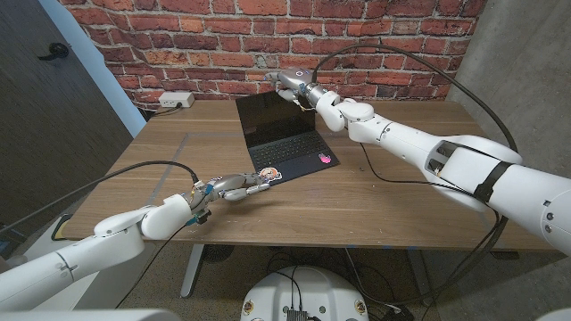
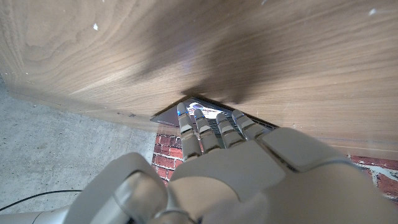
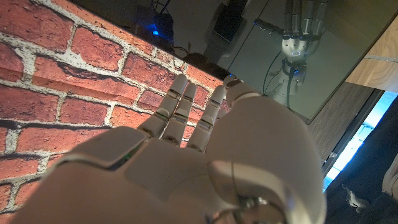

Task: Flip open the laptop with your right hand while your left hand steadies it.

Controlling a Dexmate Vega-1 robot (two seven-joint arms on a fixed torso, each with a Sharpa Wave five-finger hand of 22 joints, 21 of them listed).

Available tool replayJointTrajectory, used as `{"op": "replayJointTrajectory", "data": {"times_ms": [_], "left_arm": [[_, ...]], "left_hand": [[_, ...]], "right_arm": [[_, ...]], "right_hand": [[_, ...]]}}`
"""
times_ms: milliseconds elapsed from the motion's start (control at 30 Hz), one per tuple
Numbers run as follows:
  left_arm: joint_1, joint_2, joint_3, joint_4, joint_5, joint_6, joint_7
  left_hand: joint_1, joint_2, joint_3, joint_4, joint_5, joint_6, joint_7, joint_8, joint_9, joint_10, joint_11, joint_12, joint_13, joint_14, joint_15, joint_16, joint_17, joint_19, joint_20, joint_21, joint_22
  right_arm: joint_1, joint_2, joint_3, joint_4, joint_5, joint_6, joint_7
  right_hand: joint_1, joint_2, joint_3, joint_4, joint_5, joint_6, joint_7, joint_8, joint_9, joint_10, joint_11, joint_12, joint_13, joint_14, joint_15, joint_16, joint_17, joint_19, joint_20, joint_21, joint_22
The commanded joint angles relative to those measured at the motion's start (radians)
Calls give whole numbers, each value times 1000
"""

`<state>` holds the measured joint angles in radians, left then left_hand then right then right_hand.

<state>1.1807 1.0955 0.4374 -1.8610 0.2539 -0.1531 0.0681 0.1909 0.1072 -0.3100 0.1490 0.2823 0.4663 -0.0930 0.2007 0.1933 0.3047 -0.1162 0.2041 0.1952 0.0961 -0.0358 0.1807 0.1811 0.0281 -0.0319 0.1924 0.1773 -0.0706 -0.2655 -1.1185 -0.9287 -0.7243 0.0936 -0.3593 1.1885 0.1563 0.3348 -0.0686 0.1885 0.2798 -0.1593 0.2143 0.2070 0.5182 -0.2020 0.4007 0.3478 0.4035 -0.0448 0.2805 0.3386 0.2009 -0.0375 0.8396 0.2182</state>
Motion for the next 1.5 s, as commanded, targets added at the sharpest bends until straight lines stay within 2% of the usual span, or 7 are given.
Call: {"op": "replayJointTrajectory", "data": {"times_ms": [33, 167, 300, 733, 1033, 1367, 1500], "left_arm": [[-3, -2, 0, 3, 0, -5, -6], [-7, -3, 2, 5, 2, -7, -8], [-8, -4, 3, 5, 3, -6, -10], [-2, -3, 4, -4, 1, -1, -13], [1, -2, 6, -10, 5, -6, -14], [14, 5, 0, -15, 2, -7, -8], [17, 7, -2, -14, 0, -11, -6]], "left_hand": [[5, 6, 1, -7, 8, 7, 2, 9, 2, 10, -2, 6, 0, -3, -101, 6, 2, -6, -26, 2, -1], [5, 6, 1, -7, 8, 7, 1, 10, 2, 10, -2, 6, 0, -3, -102, 6, 2, -6, -26, 2, -1], [5, 5, 1, -7, 8, 7, 1, 10, 2, 11, -3, 7, 0, -3, -103, 6, 2, -6, -27, 2, -1], [5, 5, 1, -7, 8, 10, 3, 11, 2, 12, -3, 7, 0, -3, -103, 6, 2, -6, -27, 2, -1], [5, 5, 1, -7, 8, 14, 5, 12, 2, 12, -3, 7, -1, -3, -103, 6, 2, -6, -26, 2, -1], [4, 5, 0, -7, 8, 14, 1, 12, 1, 13, -3, 7, -1, -2, -102, 6, 2, -6, -27, 2, -1], [4, 5, 0, -7, 8, 15, 3, 12, 1, 14, -3, 7, -1, -2, -103, 6, 2, -6, -27, 3, -1]], "right_arm": [[10, 27, -42, 73, -15, -6, -100], [14, 50, -56, 127, -15, 4, -156], [25, 86, -75, 202, -10, 5, -208], [61, 167, -142, 369, 28, -4, -301], [84, 208, -184, 449, 52, -27, -337], [98, 233, -227, 492, 81, -42, -342], [93, 183, -233, 401, 73, -59, -330]], "right_hand": [[-6, 0, -6, 3, -3, -3, 4, -3, 1, -5, 3, -2, -1, -4, -191, -2, 2, -8, -155, 4, 0], [-12, 1, -10, 4, -6, -4, 3, -3, 1, 6, 4, 1, 0, 1, -192, 1, 3, -6, -154, 5, -4], [-29, -4, -26, 2, -11, -81, 23, -26, 1, 3, 3, -4, 1, 22, -192, 10, 4, 1, -153, 10, -15], [-104, -44, -74, 23, -13, -83, 37, -14, 0, -12, 4, -14, 6, 24, -186, -2, -9, 10, -140, 9, -28], [-138, -52, -95, 24, -6, -110, 51, -16, 0, -81, 34, -46, 10, -22, -180, -31, -25, -7, -128, -3, -34], [-168, -56, -115, 25, -4, -144, 63, -18, 0, -145, 58, -76, 7, -77, -171, -53, -31, -21, -118, -15, -36], [-172, -56, -116, 26, -3, -148, 63, -18, 0, -144, 57, -77, 6, -78, -173, -53, -31, -21, -118, -16, -37]]}}
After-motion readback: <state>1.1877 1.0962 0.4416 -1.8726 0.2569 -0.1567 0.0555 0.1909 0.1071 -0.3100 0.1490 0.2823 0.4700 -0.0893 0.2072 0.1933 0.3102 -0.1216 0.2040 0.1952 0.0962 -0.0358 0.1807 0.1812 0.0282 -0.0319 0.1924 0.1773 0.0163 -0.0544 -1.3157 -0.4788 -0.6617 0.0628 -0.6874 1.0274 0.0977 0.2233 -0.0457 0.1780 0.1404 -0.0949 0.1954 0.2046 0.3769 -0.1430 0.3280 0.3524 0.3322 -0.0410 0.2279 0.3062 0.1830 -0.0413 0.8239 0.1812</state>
